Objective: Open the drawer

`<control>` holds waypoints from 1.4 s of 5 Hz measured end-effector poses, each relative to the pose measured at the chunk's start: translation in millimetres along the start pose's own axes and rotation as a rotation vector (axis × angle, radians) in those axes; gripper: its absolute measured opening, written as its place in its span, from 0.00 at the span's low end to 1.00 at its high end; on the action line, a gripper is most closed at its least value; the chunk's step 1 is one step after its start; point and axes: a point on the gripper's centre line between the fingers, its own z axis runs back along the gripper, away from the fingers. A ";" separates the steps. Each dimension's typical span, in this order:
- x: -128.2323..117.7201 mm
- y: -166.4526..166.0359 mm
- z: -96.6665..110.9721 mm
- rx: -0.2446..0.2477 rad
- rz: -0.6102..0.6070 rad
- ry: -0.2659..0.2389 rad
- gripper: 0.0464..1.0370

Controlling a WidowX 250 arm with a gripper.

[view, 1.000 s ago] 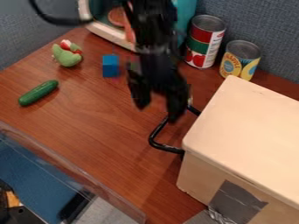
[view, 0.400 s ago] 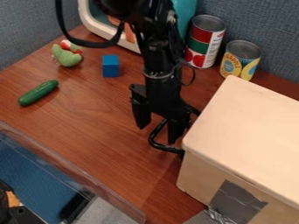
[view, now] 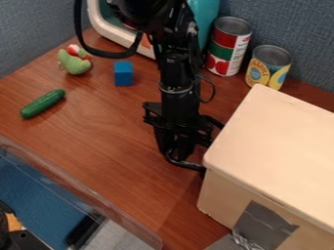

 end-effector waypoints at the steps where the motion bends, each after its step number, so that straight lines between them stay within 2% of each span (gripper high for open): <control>1: -0.9 7.0 2.3 0.005 0.001 0.018 0.12; 2: -0.7 31.2 13.0 0.026 -0.002 0.056 0.08; 3: 1.2 51.6 26.7 0.028 -0.003 0.084 0.08; 4: 0.3 71.1 37.6 0.054 0.018 0.110 0.08; 5: -4.1 88.5 47.5 0.051 0.045 0.139 0.08; 6: -10.1 96.0 49.1 0.055 0.055 0.163 0.09; 7: -13.2 100.0 50.3 0.042 0.059 0.170 0.14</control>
